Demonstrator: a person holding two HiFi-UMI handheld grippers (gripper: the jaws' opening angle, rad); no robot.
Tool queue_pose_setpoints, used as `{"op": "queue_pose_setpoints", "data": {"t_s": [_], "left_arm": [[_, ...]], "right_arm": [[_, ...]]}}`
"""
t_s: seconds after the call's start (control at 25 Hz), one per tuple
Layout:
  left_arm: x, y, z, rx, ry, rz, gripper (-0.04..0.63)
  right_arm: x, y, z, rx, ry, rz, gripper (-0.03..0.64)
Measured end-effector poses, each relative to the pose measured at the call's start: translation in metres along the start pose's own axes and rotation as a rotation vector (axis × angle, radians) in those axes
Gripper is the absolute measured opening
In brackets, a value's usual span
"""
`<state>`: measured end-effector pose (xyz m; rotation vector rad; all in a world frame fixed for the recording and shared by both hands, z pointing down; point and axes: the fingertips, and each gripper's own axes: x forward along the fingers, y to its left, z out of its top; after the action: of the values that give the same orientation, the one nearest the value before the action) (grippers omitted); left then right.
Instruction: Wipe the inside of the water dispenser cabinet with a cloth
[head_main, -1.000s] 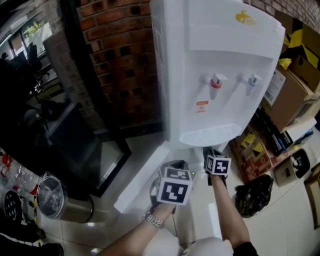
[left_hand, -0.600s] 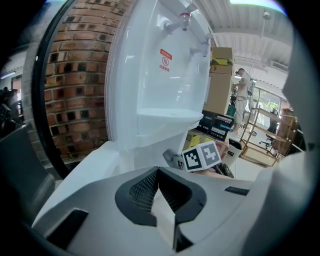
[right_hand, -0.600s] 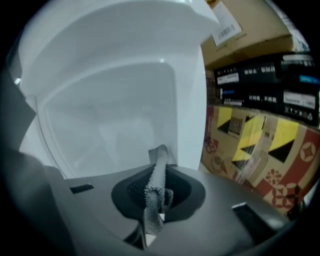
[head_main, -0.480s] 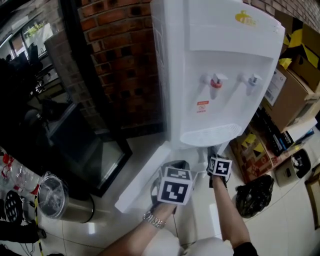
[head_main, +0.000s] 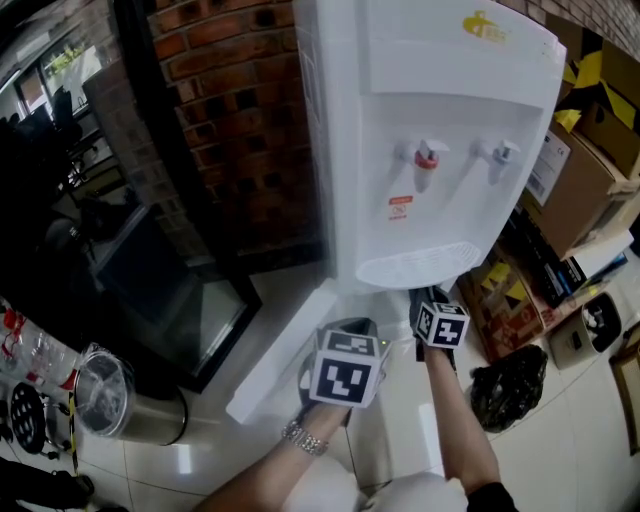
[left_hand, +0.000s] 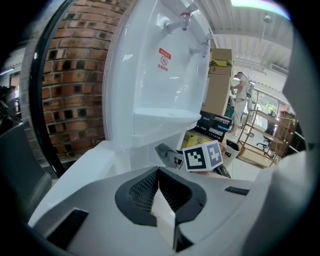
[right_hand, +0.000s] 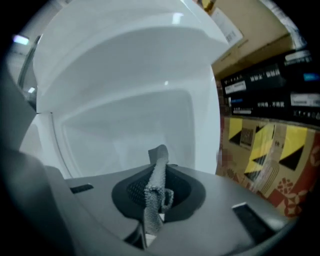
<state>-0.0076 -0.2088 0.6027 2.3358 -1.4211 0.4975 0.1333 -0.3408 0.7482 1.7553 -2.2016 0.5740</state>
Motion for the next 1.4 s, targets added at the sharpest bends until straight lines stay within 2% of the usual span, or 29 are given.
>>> {"op": "queue_pose_setpoints", "data": {"t_s": [0.08, 0.2, 0.52, 0.64, 0.76, 0.84, 0.96, 1.12, 1.24, 1.4], "left_arm": [[0.000, -0.001, 0.000, 0.000, 0.001, -0.004, 0.000], [0.000, -0.001, 0.000, -0.001, 0.001, -0.005, 0.000], [0.003, 0.001, -0.001, -0.001, 0.003, -0.006, 0.000], [0.006, 0.002, -0.002, -0.003, 0.006, -0.006, 0.000], [0.008, 0.003, -0.003, -0.003, 0.009, -0.005, 0.000], [0.008, 0.003, -0.004, -0.002, 0.014, -0.003, 0.000], [0.007, 0.004, -0.004, 0.000, 0.014, 0.000, 0.000], [0.005, 0.007, -0.003, -0.001, 0.009, 0.003, 0.000], [0.005, 0.008, -0.004, 0.000, 0.010, 0.004, 0.000], [0.006, 0.006, -0.003, -0.004, 0.006, -0.002, 0.000]], "right_arm": [[-0.003, -0.011, 0.010, -0.029, -0.022, -0.068, 0.021], [0.000, -0.030, -0.008, -0.012, 0.038, -0.141, 0.021], [0.017, -0.038, -0.091, 0.025, 0.265, -0.152, 0.021], [0.026, -0.019, -0.091, 0.027, 0.262, -0.069, 0.021], [0.043, 0.025, -0.075, 0.051, 0.233, 0.092, 0.021], [0.053, 0.052, -0.073, 0.040, 0.238, 0.163, 0.021], [0.067, 0.078, -0.087, -0.029, 0.291, 0.205, 0.021], [0.077, 0.098, -0.110, -0.047, 0.349, 0.241, 0.021], [0.079, 0.084, -0.123, -0.072, 0.376, 0.194, 0.021], [0.070, 0.029, -0.126, -0.070, 0.396, 0.020, 0.021]]}}
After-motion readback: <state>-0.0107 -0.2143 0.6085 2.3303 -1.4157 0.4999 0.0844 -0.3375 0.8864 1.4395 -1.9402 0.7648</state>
